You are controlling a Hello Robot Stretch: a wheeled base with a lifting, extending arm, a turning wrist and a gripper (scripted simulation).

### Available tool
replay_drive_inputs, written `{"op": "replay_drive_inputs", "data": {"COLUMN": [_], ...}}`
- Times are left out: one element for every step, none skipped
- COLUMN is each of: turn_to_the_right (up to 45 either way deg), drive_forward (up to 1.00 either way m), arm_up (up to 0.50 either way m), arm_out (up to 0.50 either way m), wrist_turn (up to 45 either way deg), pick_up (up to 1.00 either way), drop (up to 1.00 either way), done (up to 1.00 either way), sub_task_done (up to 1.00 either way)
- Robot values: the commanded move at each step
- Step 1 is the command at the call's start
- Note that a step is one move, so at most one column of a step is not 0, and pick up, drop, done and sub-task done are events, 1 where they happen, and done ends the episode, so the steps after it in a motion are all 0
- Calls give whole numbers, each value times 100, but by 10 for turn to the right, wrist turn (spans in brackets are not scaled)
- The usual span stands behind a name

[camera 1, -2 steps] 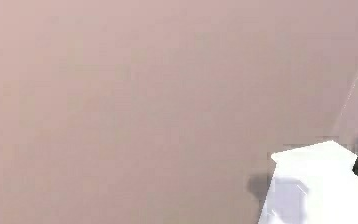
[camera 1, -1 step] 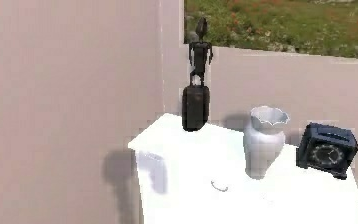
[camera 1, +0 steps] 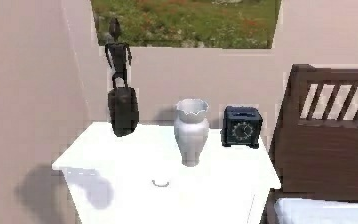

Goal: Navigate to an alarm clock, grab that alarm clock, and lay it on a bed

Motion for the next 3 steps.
{"op": "replay_drive_inputs", "data": {"turn_to_the_right": [0,-450,-90], "drive_forward": [45,0,0], "arm_up": [0,0,0], "arm_out": [0,0,0], "wrist_turn": [0,0,0], "pick_up": [0,0,0], "drop": [0,0,0], "done": [0,0,0], "sub_task_done": [0,0,0]}}
